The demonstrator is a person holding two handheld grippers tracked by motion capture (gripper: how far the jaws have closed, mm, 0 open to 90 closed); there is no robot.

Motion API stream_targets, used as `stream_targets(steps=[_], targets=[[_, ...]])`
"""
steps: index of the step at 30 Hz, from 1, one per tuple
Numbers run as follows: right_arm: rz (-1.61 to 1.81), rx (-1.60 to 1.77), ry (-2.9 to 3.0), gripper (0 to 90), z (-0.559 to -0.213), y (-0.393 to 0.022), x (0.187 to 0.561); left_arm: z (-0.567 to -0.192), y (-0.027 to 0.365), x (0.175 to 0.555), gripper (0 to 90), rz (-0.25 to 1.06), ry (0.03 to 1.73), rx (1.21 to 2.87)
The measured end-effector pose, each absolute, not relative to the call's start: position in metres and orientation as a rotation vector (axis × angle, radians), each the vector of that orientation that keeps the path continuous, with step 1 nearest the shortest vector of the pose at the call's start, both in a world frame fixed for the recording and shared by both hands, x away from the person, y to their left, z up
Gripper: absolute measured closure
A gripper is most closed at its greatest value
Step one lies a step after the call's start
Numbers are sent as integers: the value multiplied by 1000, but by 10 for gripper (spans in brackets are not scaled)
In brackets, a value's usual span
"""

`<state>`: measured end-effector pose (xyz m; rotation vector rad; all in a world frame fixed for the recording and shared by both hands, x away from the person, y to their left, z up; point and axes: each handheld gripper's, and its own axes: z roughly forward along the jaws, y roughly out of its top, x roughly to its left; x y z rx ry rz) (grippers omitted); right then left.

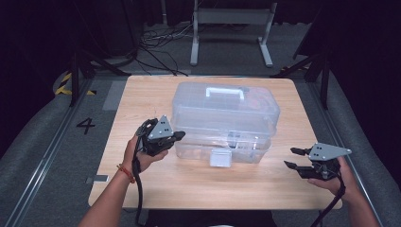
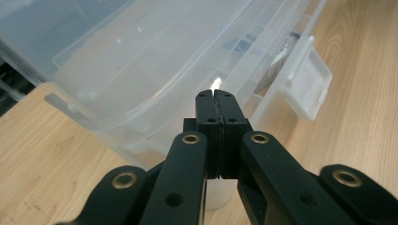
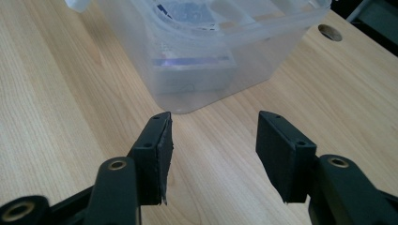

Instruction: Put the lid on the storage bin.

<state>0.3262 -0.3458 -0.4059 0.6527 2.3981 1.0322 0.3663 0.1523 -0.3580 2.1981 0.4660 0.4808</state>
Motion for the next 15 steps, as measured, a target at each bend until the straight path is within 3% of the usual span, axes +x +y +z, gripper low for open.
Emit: stream_targets(steps=[15], targets=[[1055,663,2411,473,-416,-340,328,-370,153,359,896,437,472,2216]])
